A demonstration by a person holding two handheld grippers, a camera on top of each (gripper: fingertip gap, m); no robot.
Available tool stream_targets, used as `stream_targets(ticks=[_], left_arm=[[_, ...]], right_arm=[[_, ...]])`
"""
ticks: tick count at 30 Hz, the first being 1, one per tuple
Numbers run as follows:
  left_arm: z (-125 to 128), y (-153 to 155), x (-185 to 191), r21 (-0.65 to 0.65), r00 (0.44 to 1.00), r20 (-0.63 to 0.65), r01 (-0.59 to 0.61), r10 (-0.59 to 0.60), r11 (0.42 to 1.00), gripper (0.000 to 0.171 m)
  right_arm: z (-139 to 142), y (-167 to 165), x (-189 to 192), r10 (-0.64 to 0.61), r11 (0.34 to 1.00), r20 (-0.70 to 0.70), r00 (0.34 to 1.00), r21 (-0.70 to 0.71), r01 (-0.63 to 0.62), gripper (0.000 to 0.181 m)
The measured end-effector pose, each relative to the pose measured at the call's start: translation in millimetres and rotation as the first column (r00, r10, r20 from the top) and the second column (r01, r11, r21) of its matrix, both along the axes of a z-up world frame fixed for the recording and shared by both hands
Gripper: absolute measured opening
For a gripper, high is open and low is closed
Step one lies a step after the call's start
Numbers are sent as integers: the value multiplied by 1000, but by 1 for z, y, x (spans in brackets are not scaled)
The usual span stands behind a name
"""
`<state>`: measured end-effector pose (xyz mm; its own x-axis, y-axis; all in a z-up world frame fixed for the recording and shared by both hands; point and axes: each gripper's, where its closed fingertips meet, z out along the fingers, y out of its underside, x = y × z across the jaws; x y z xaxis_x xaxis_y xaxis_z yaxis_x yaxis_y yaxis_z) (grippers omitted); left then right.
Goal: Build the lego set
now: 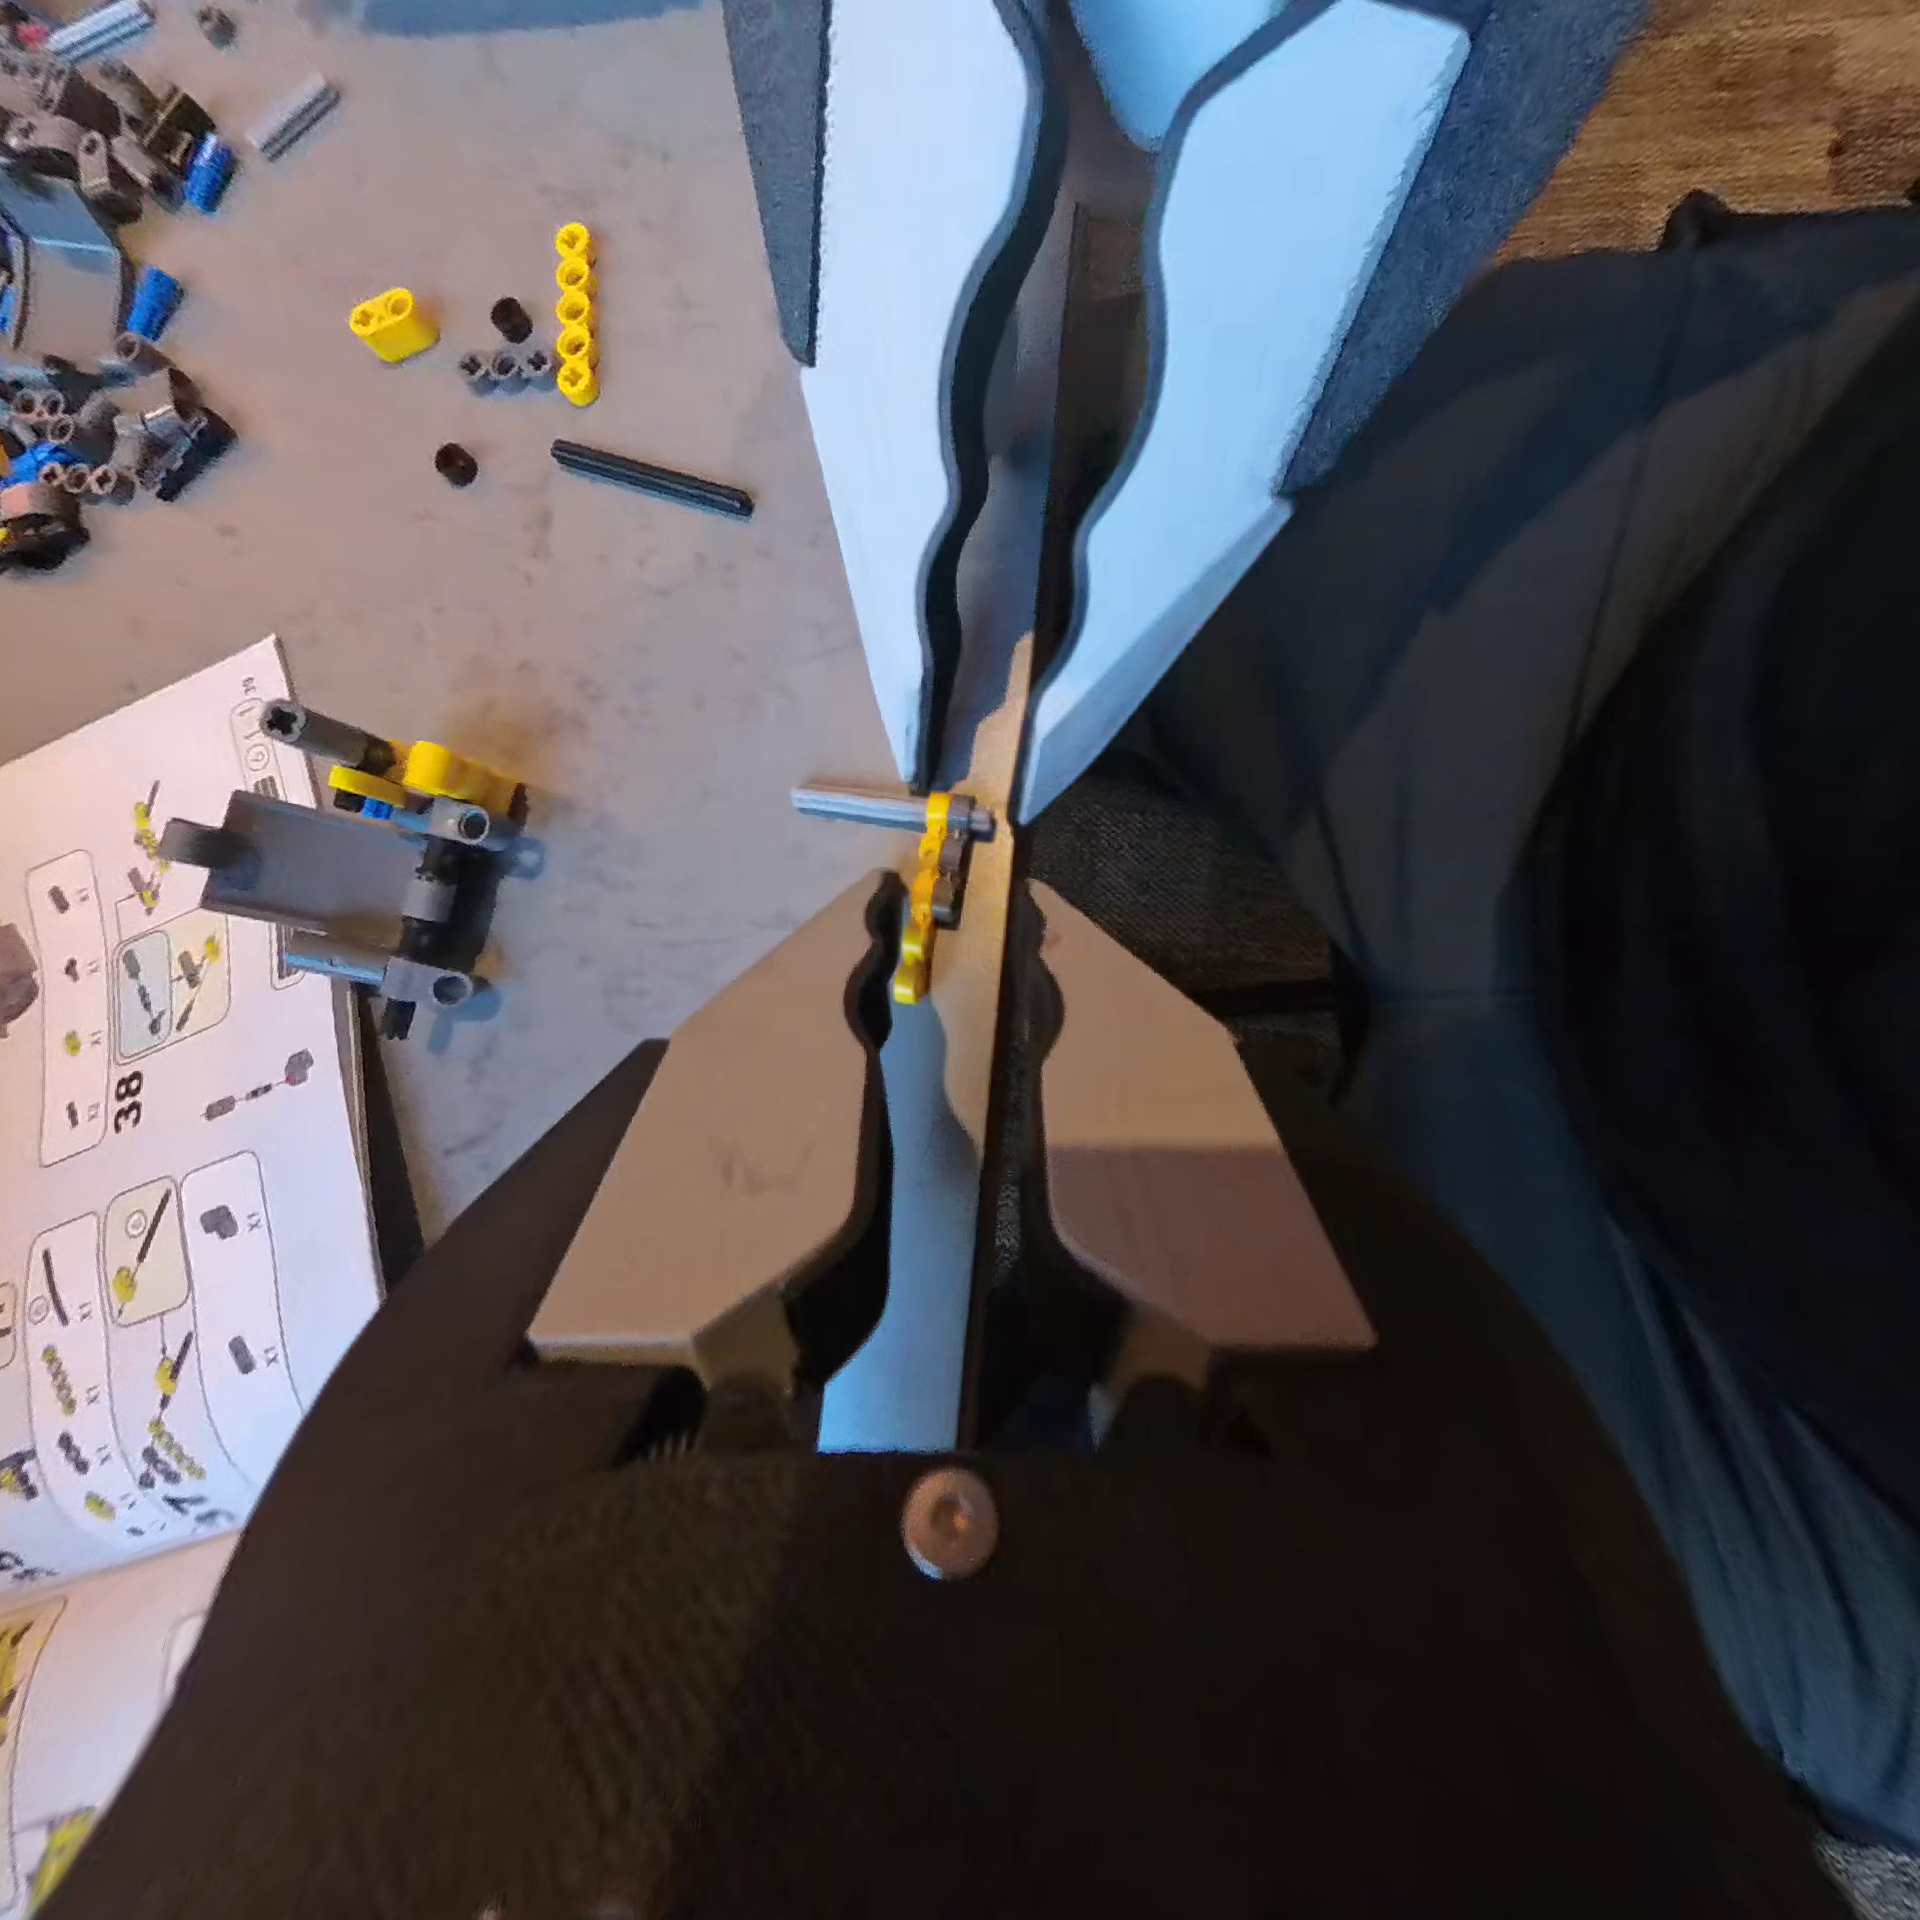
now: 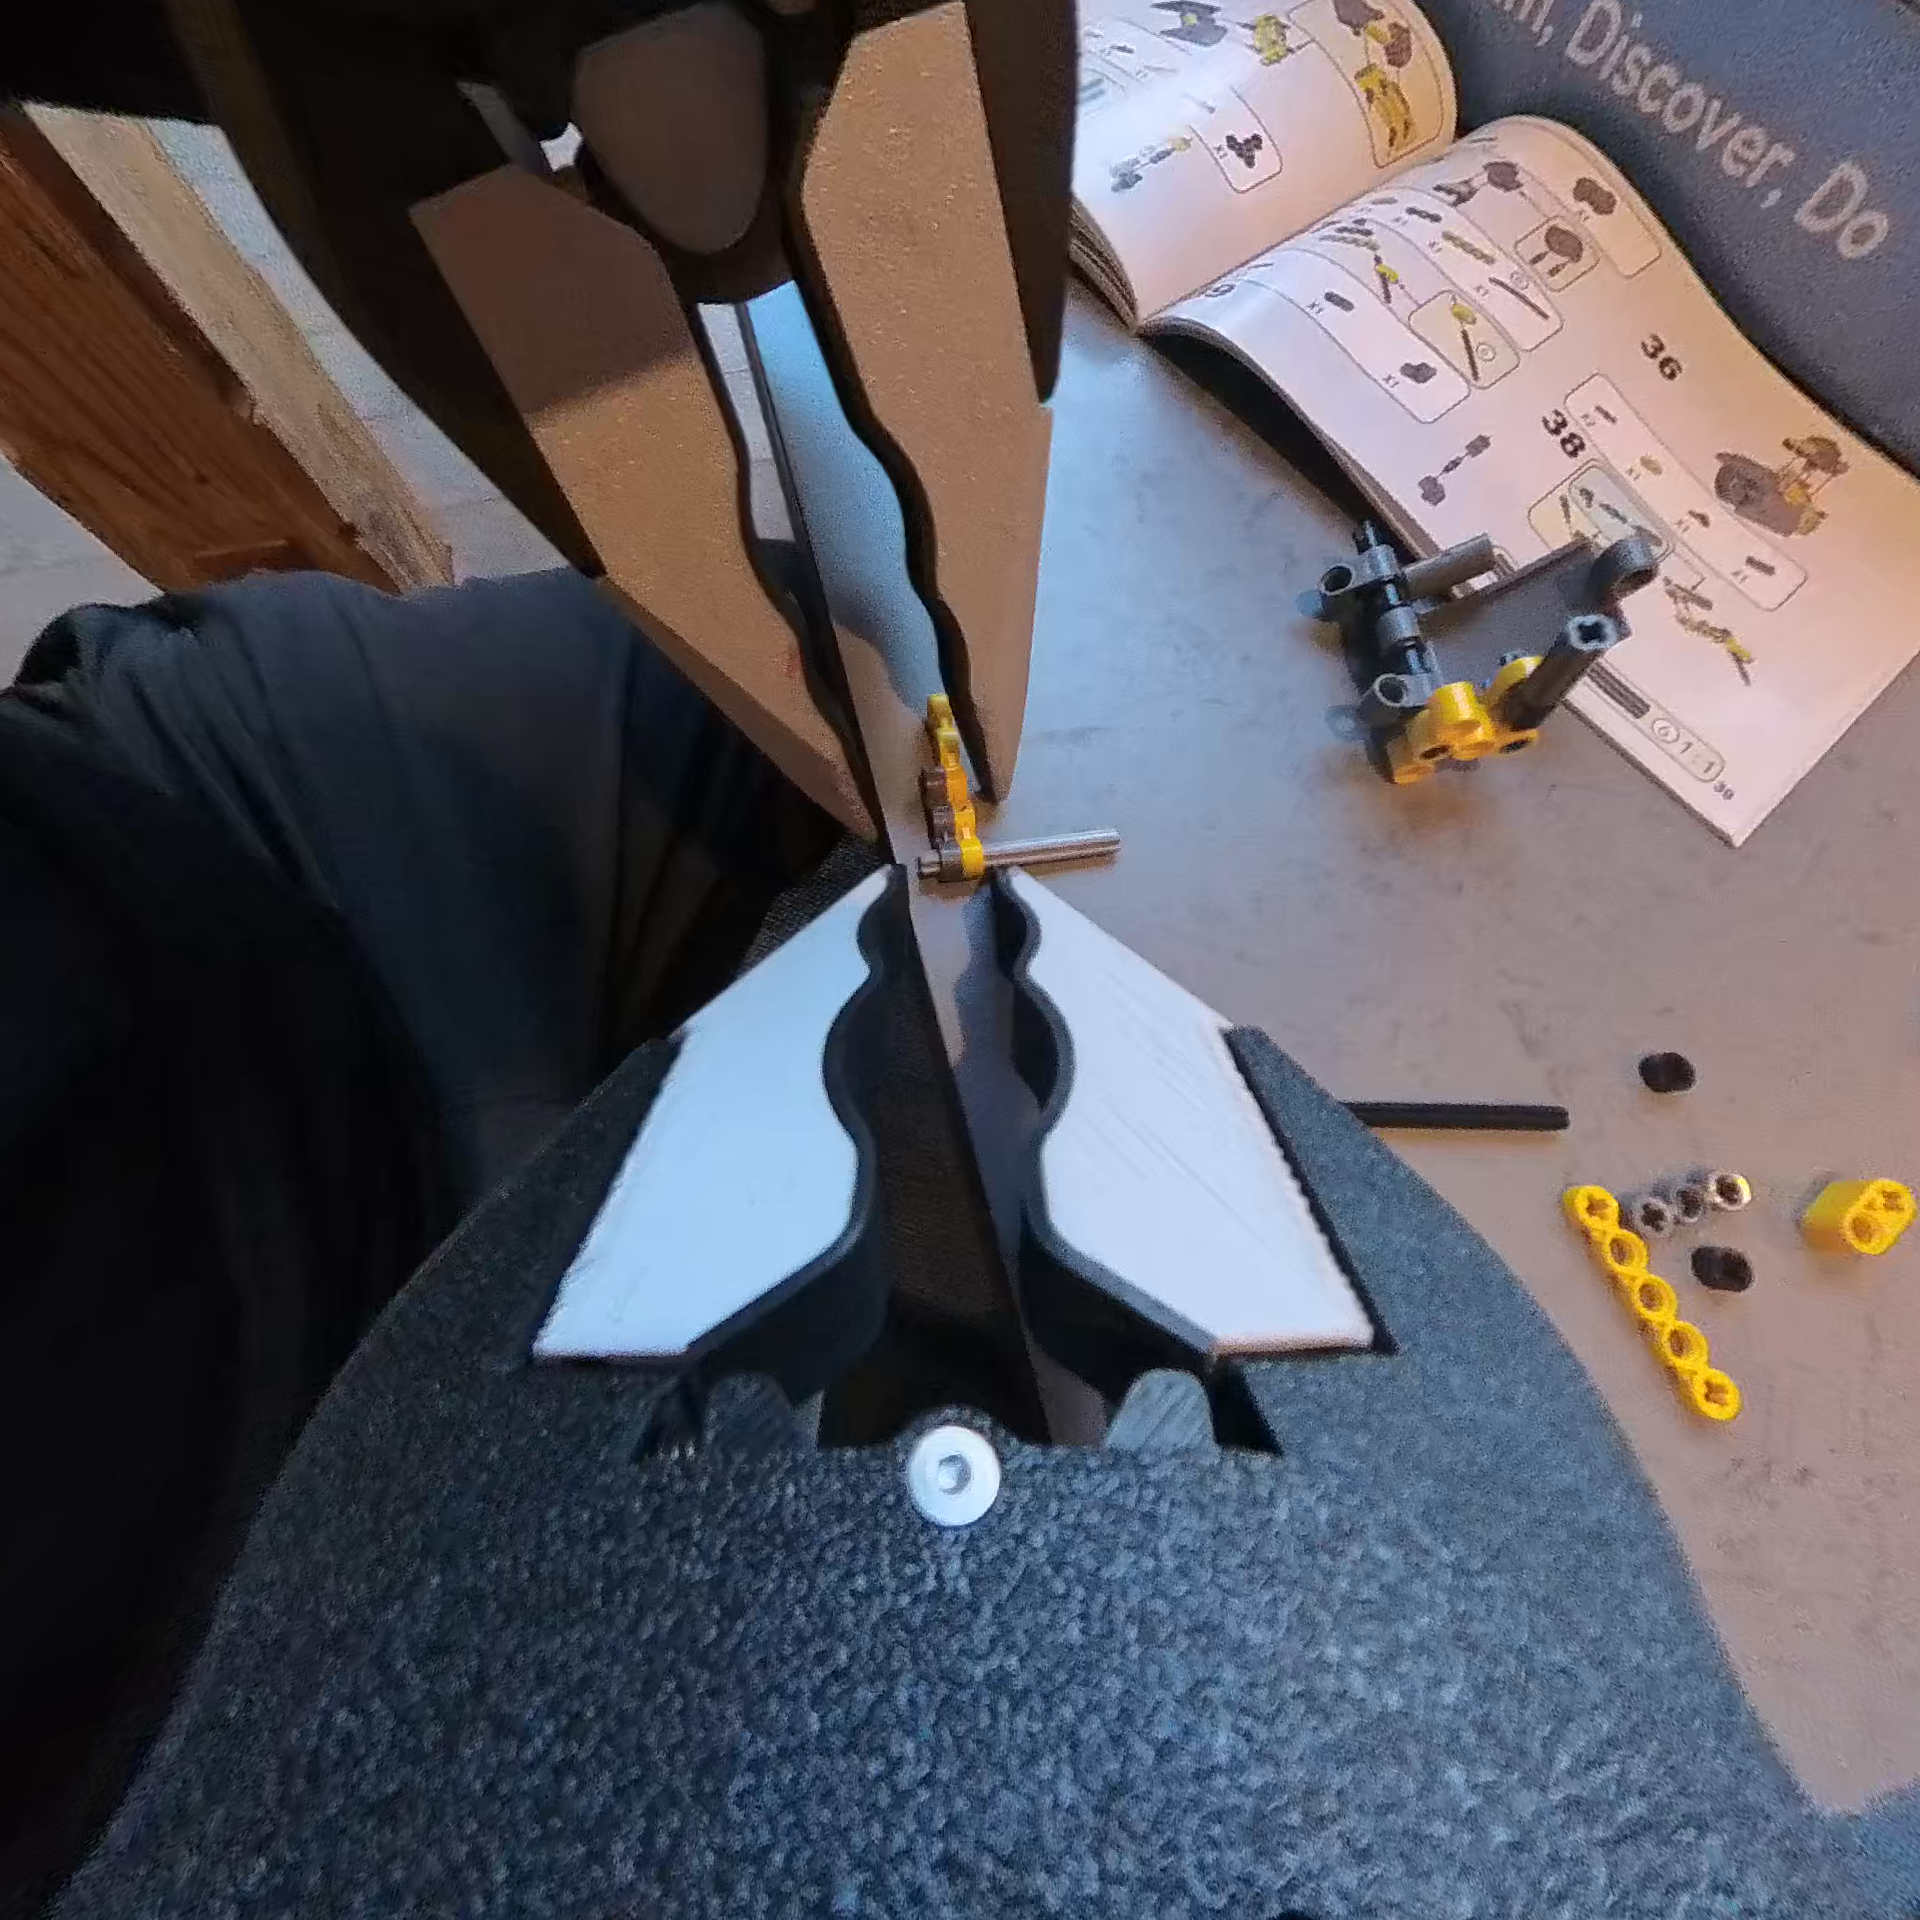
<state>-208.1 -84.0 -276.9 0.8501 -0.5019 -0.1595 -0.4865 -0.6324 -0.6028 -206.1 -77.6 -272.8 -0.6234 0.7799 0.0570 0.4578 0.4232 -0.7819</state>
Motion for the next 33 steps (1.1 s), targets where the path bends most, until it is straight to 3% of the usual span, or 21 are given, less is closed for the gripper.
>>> stream_targets(ticks=[4, 10, 16, 23, 33], left_arm=[[0, 3, 1, -19, 999, 44, 17, -16, 1000, 21], [1, 0, 7, -11, 994, 95, 49, -48, 999, 8], [2, -3, 9, -60, 979, 194, 74, -61, 995, 7], [1, -4, 9, -21, 988, 60, 147, -145, 989, 7], [2, -8, 3, 77, 988, 103, 104, -112, 992, 6]], right_arm=[[0, 1, -3, 14, 1000, -8, 1000, 18, -14, 17], [0, -5, 0, 68, 998, 14, 998, -11, -68, 14], [0, -8, 3, 160, 982, -21, 987, 109, -157, 13], [0, -9, 3, 216, 967, 3, 976, 134, -215, 12], [0, -15, -3, 363, 896, 18, 931, 268, -355, 7]])
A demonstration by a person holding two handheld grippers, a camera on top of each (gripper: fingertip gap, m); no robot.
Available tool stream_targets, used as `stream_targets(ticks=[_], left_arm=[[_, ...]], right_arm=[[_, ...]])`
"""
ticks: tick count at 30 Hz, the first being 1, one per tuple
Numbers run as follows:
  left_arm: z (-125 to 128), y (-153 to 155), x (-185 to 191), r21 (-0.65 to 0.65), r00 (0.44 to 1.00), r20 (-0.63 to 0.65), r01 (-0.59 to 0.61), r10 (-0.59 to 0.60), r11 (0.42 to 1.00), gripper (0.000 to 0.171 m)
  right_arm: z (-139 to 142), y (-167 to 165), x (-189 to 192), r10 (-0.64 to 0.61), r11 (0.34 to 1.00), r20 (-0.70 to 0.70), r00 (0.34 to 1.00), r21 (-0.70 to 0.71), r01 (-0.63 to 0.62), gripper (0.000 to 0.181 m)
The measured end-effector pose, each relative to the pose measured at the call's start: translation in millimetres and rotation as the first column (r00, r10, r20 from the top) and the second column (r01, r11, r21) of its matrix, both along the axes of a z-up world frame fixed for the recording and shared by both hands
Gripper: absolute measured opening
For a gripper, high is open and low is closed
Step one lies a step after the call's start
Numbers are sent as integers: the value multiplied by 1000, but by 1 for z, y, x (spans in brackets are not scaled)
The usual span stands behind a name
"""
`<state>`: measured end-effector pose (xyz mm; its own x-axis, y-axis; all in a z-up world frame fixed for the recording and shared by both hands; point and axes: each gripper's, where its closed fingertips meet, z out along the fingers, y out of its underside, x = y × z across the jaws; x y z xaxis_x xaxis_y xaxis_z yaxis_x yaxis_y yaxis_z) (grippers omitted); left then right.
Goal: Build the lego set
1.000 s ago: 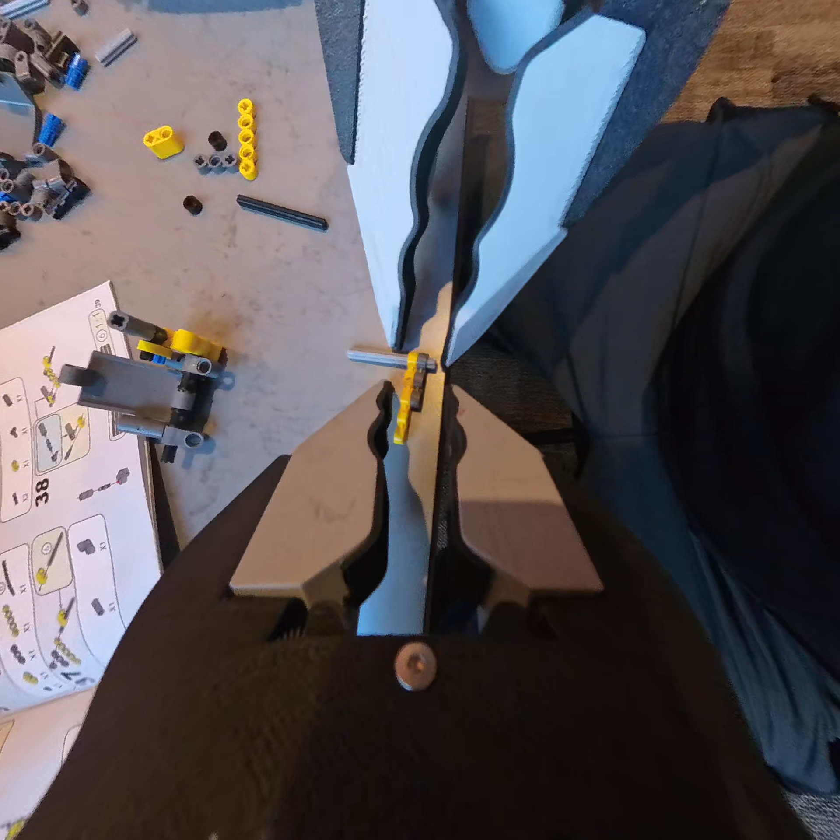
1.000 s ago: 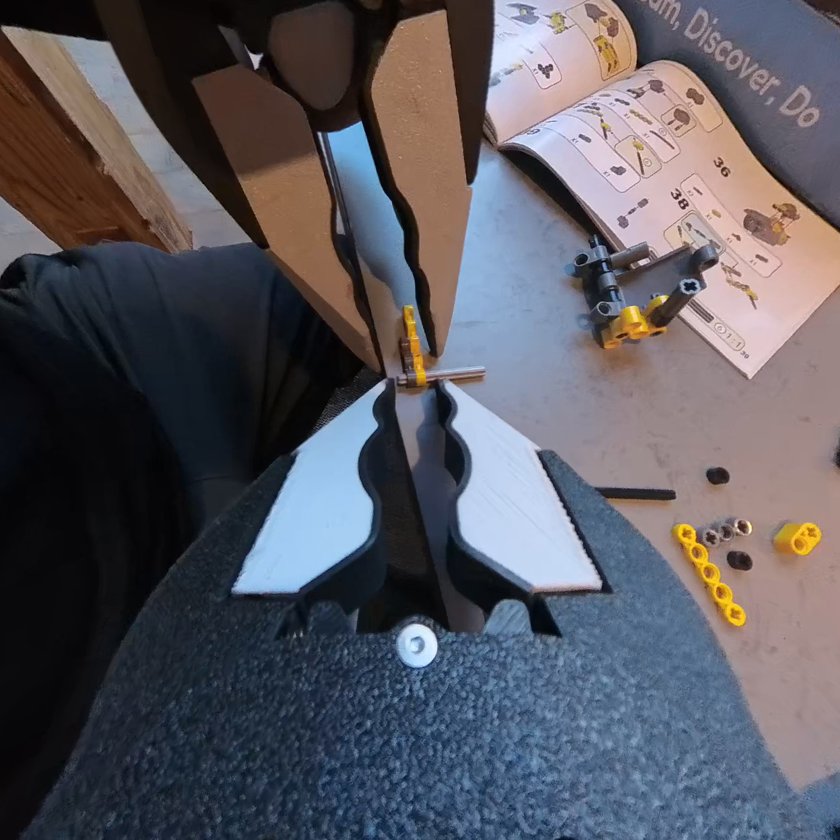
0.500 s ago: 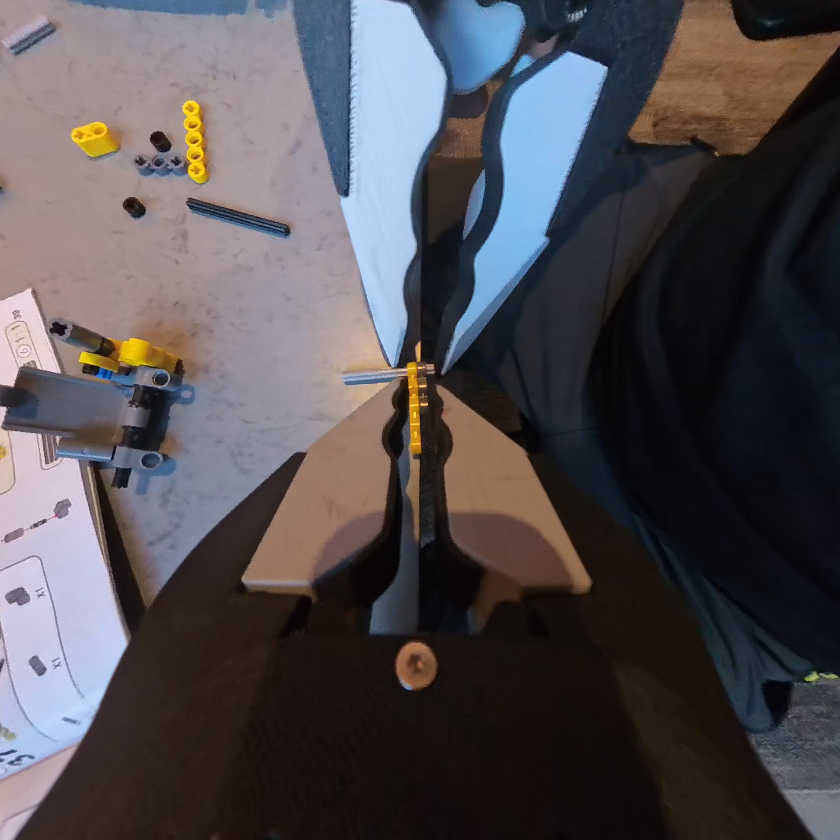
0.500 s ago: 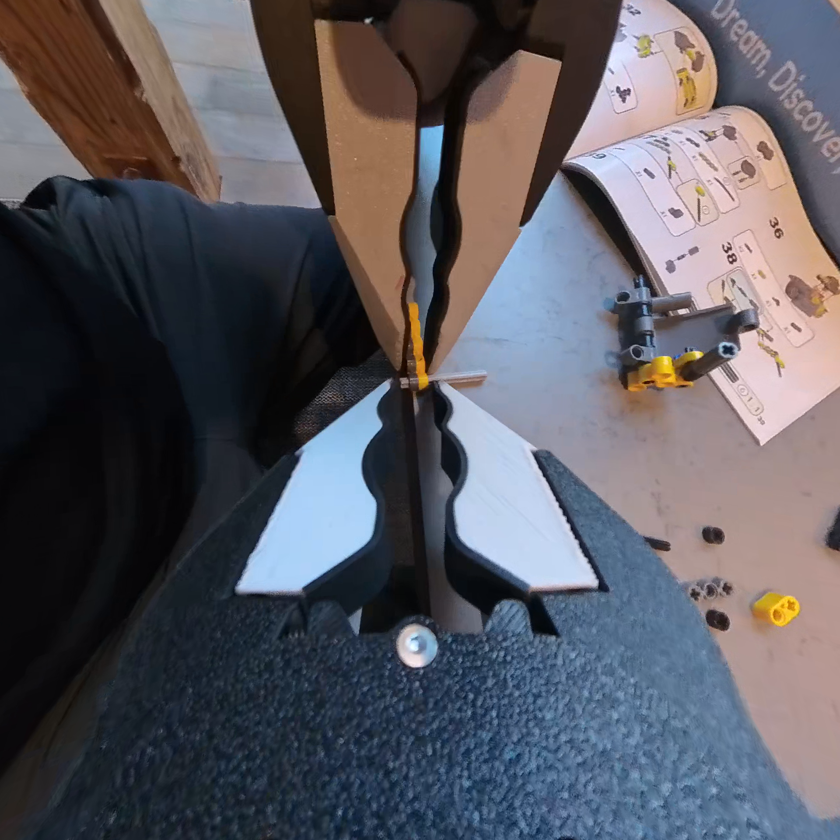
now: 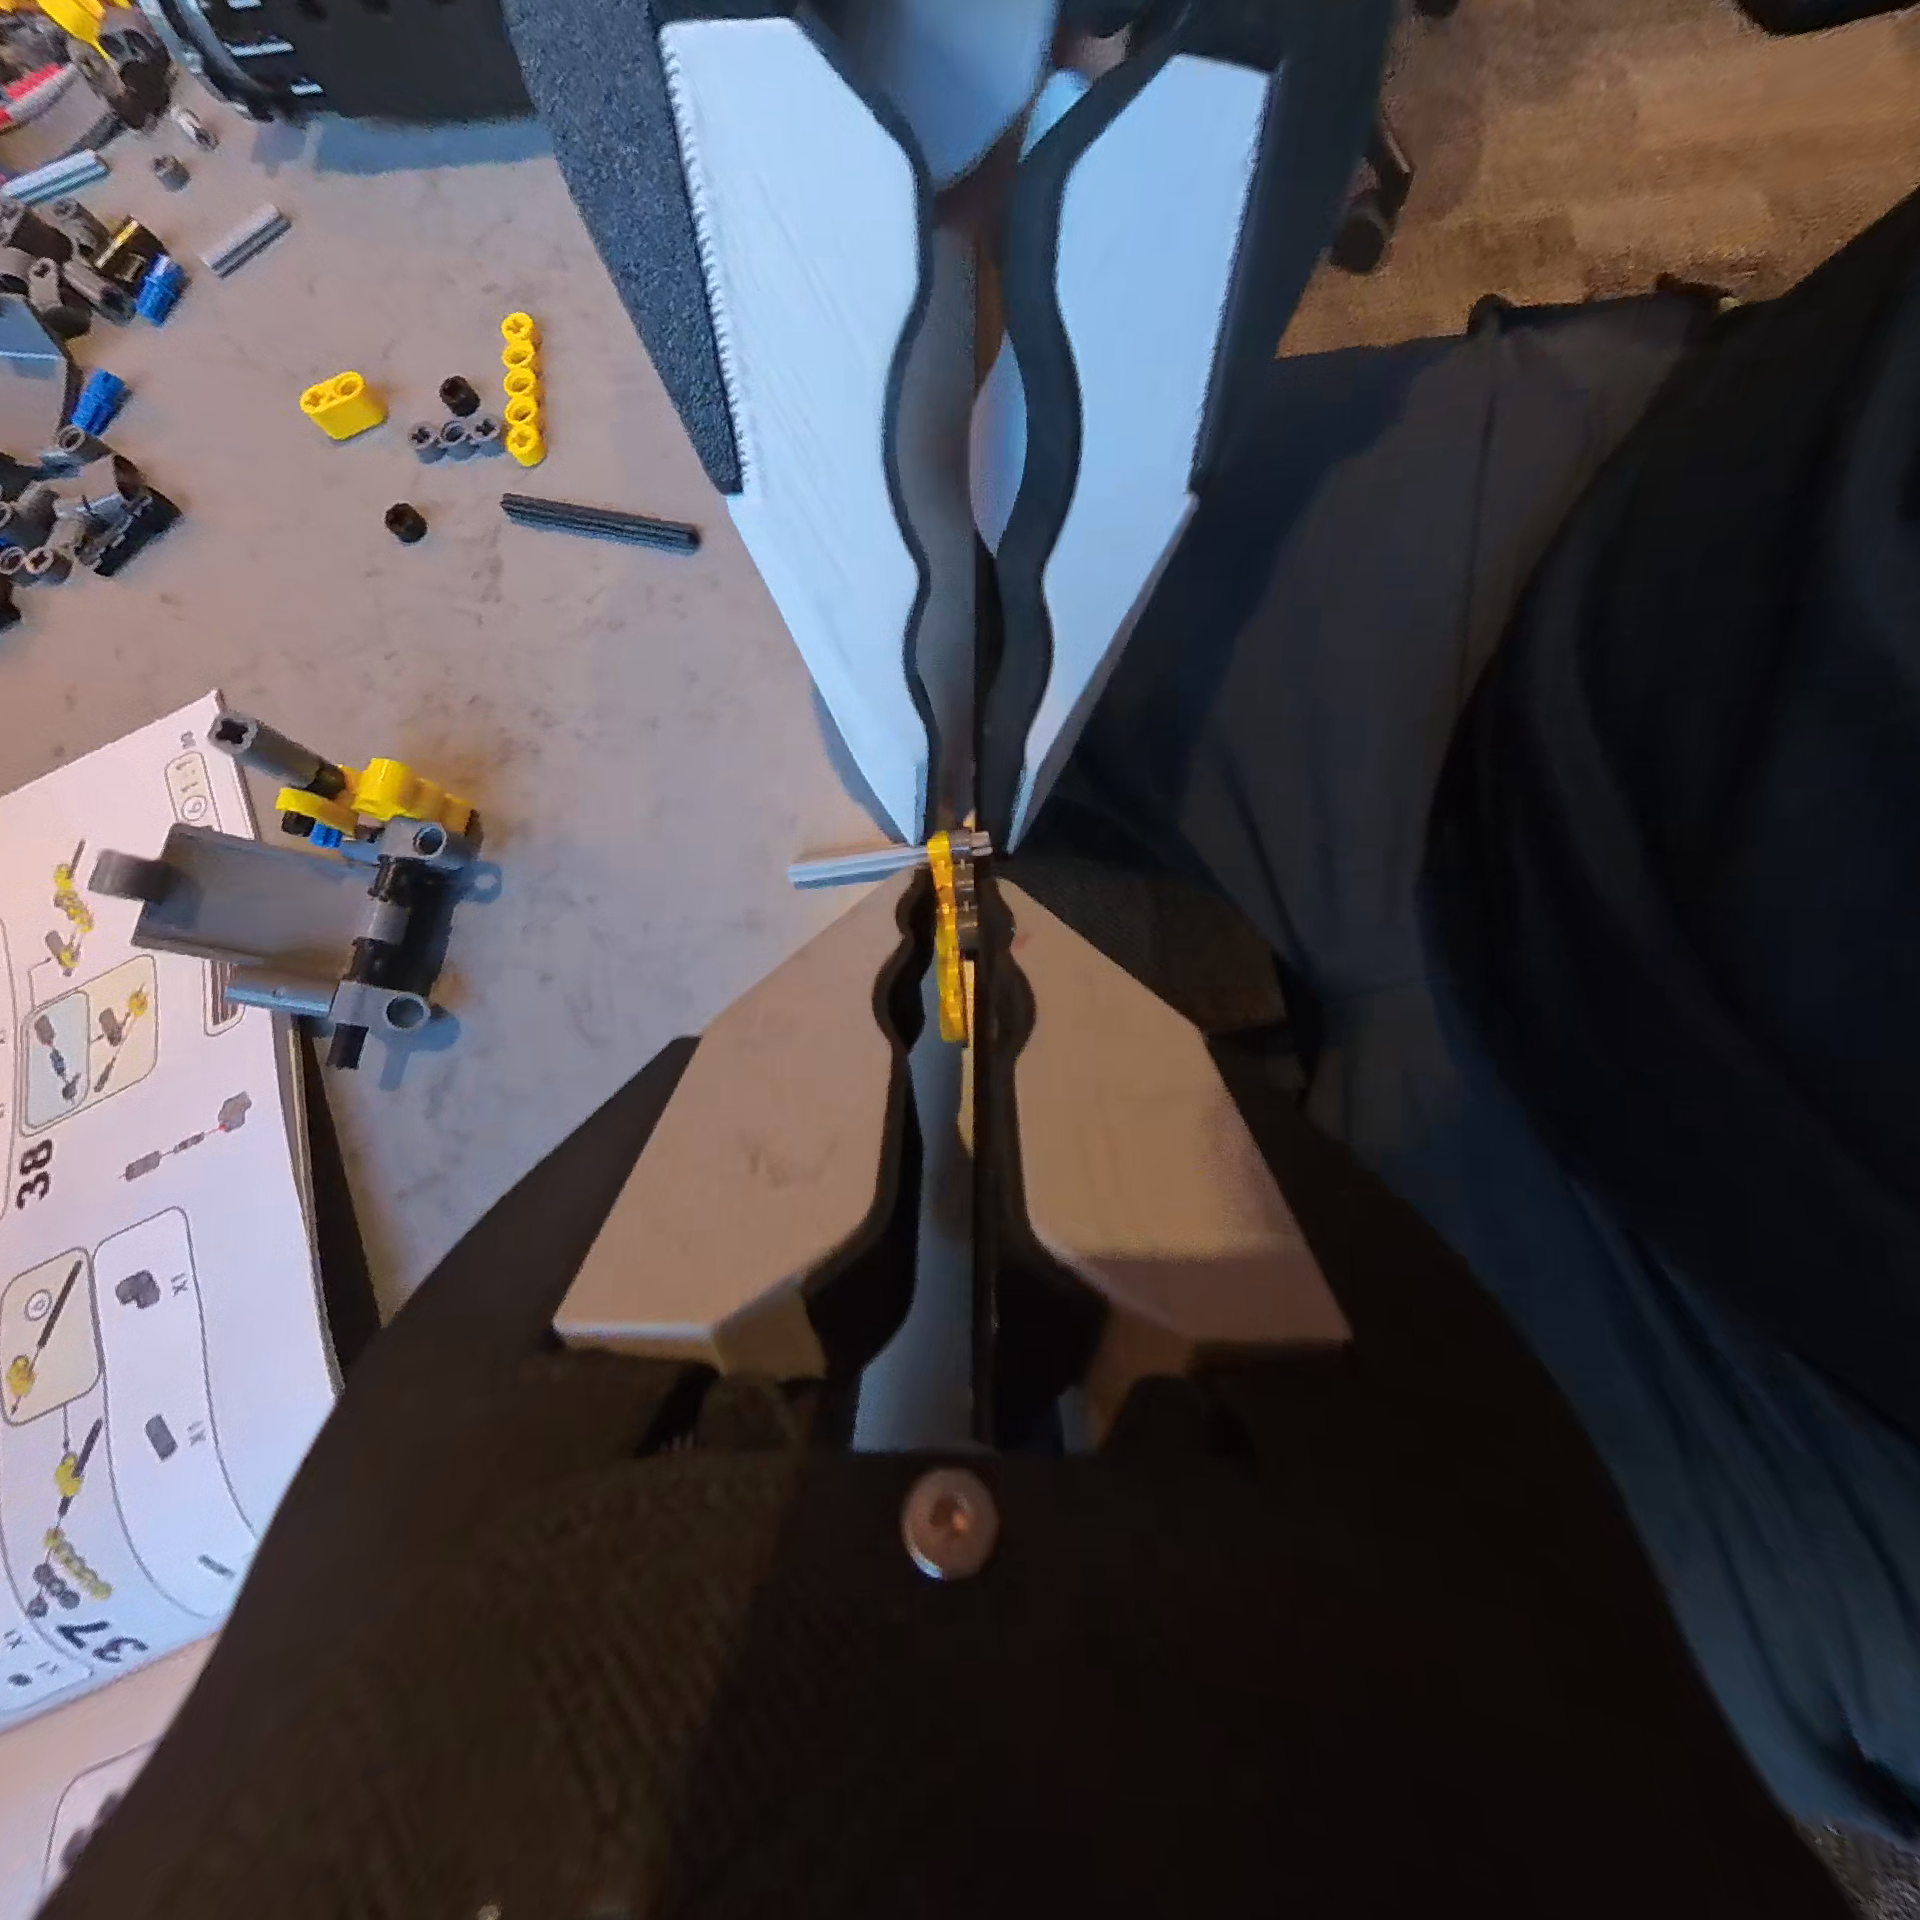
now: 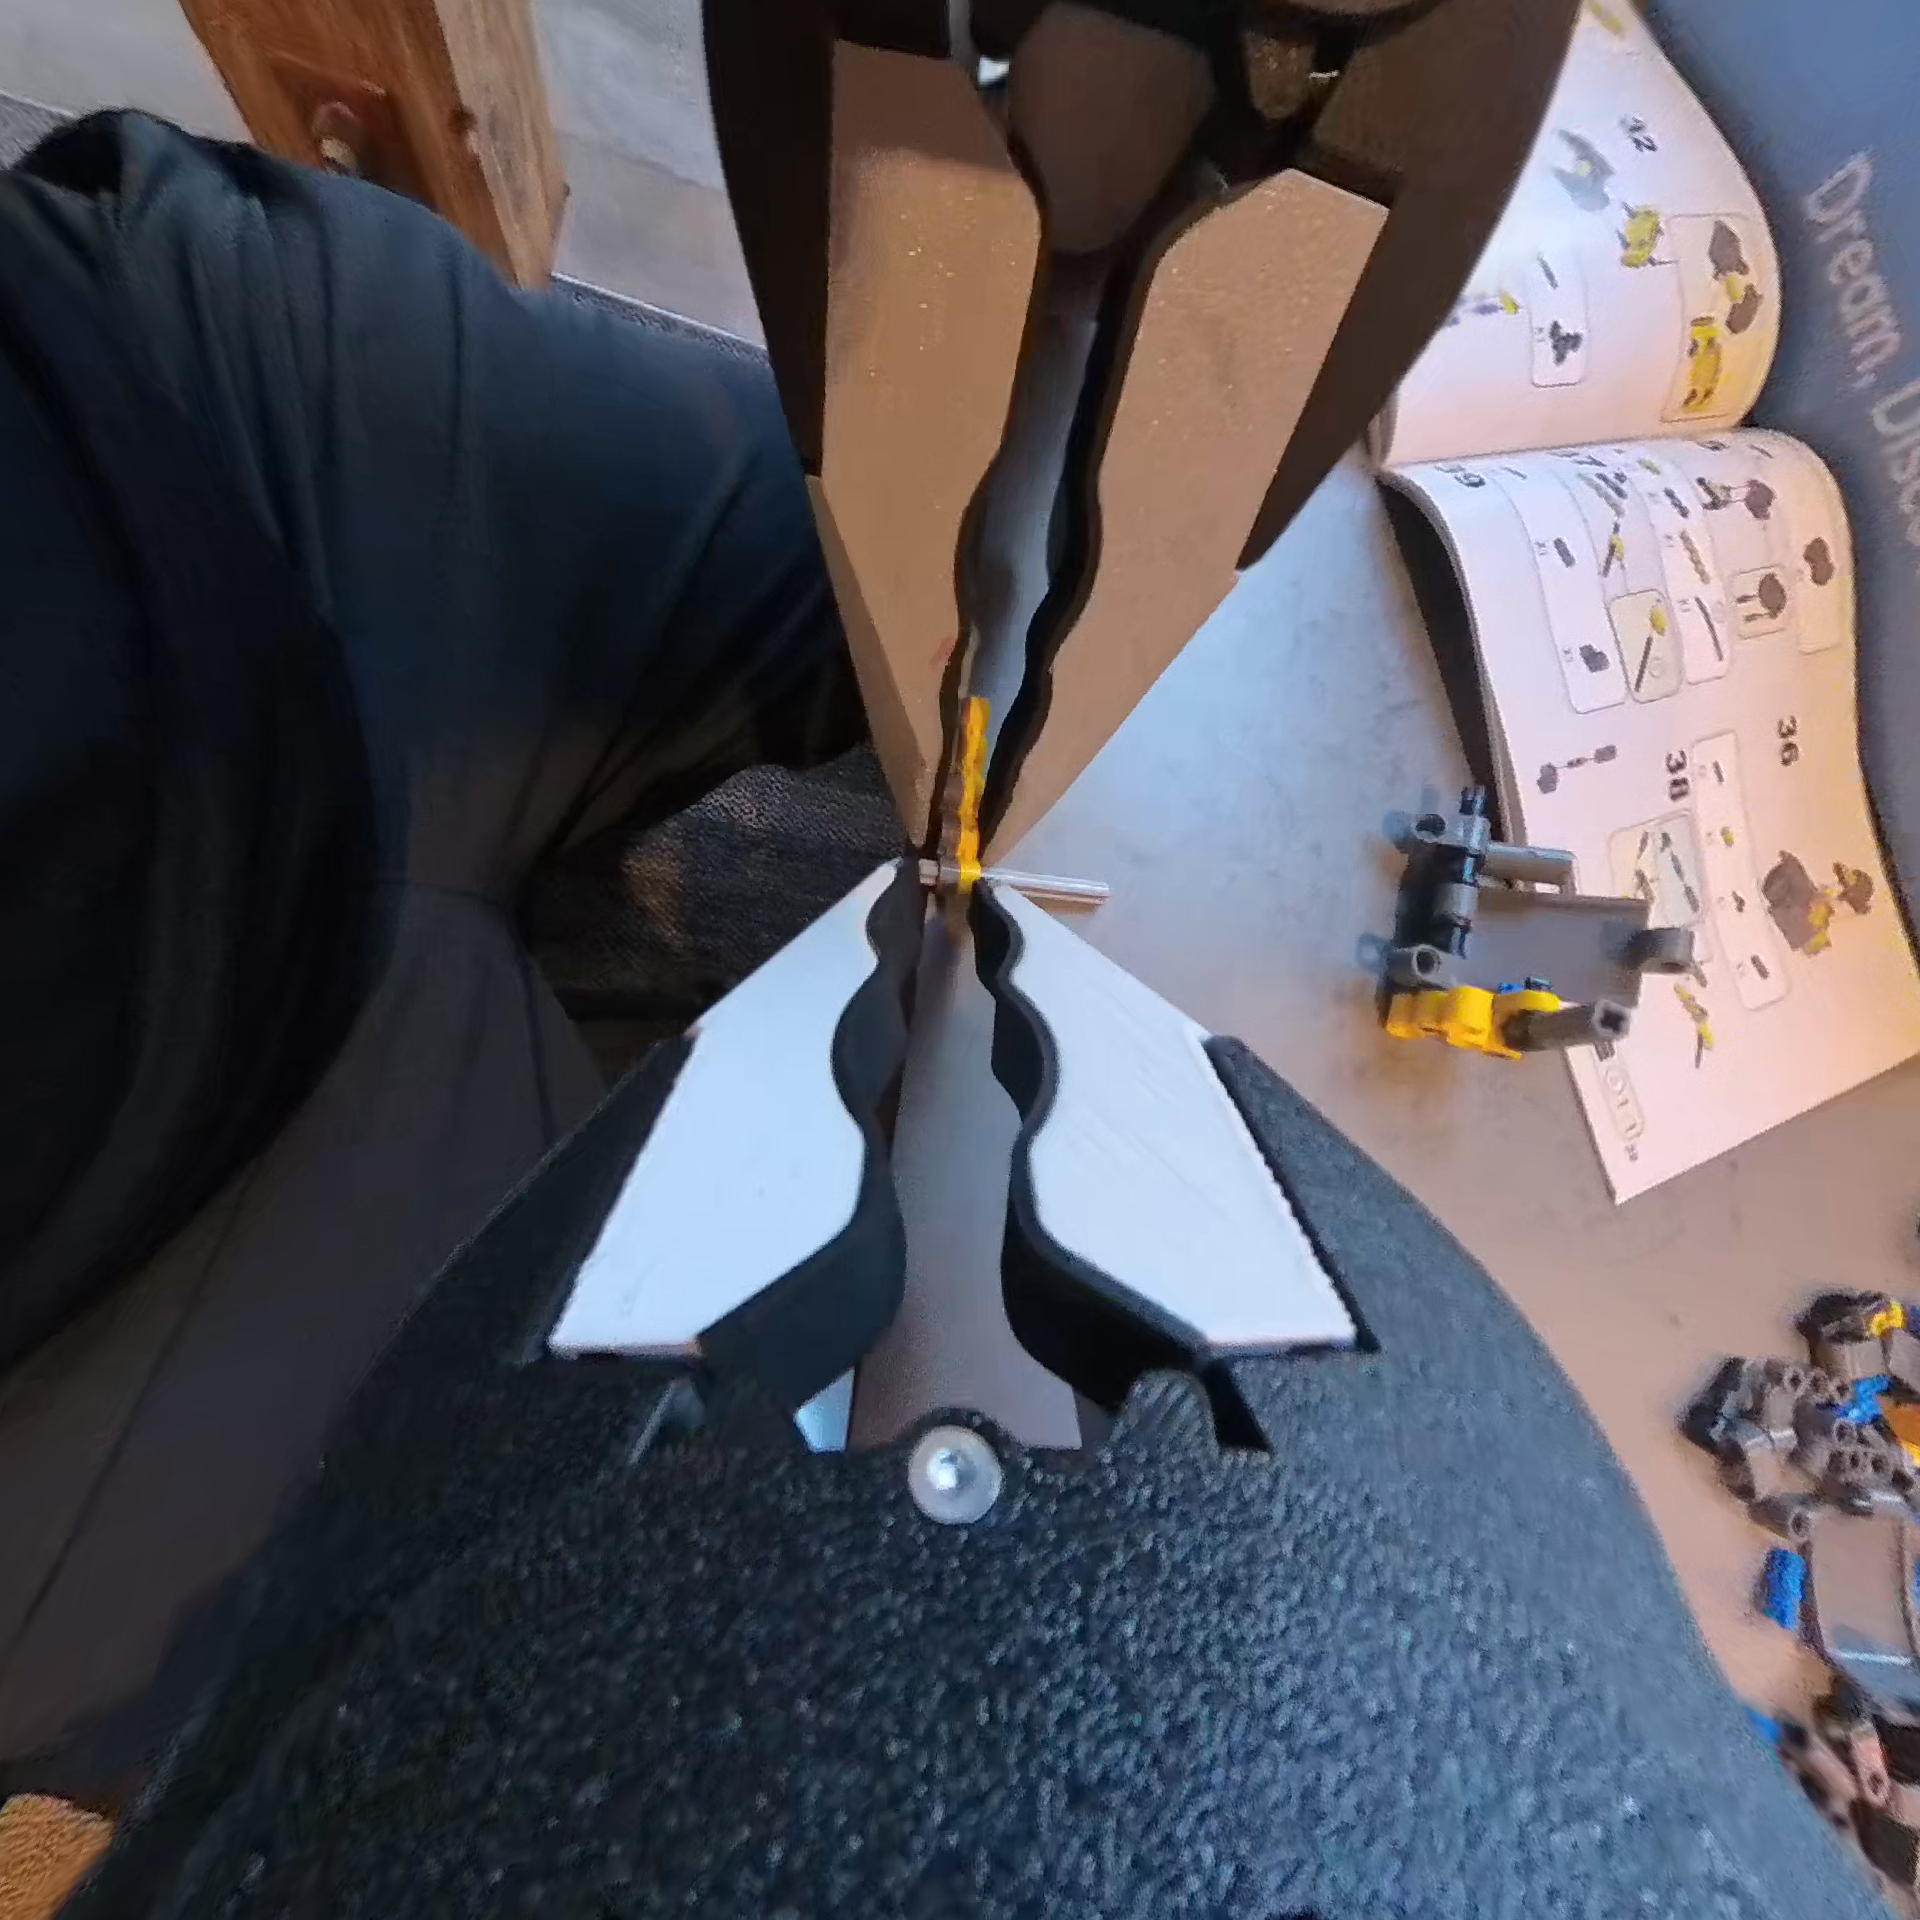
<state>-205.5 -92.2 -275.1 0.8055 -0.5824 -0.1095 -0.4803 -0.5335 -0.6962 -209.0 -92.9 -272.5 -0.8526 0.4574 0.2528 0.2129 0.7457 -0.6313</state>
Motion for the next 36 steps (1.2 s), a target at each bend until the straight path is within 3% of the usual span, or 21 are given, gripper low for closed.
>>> stream_targets(ticks=[8, 16, 23, 26, 28, 31, 34, 36], left_arm=[[0, 0, -2, 76, 996, -55, -66, 70, 995, 7], [1, 0, -2, 108, 991, 2, -131, 132, 985, 6], [2, -1, -3, 142, 987, 10, -161, 161, 977, 6], [2, -1, -4, 164, 987, -7, -156, 159, 974, 6], [2, 0, -3, 211, 987, -57, -135, 150, 968, 7], [11, 0, 6, 321, 981, -150, -72, 125, 944, 6], [20, 0, 4, 386, 961, -223, -65, 161, 920, 6], [25, -1, 5, 409, 959, -223, -69, 173, 910, 6]], right_arm=[[0, -1, -3, -83, 991, 100, 991, -97, 93, 6], [1, -2, -5, -151, 989, -74, 986, -16, 150, 3], [1, -2, -6, -273, 959, -146, 951, -120, 257, 4], [1, -3, -6, -389, 904, -107, 915, -237, 357, 6], [1, -1, -4, -425, 862, 17, 905, -297, 411, 7], [11, -2, 6, -363, 802, 202, 910, -429, 415, 8], [17, 3, 9, -331, 690, 400, 854, -514, 509, 25], [28, 5, 4, -313, 610, 432, 846, -591, 528, 28]])
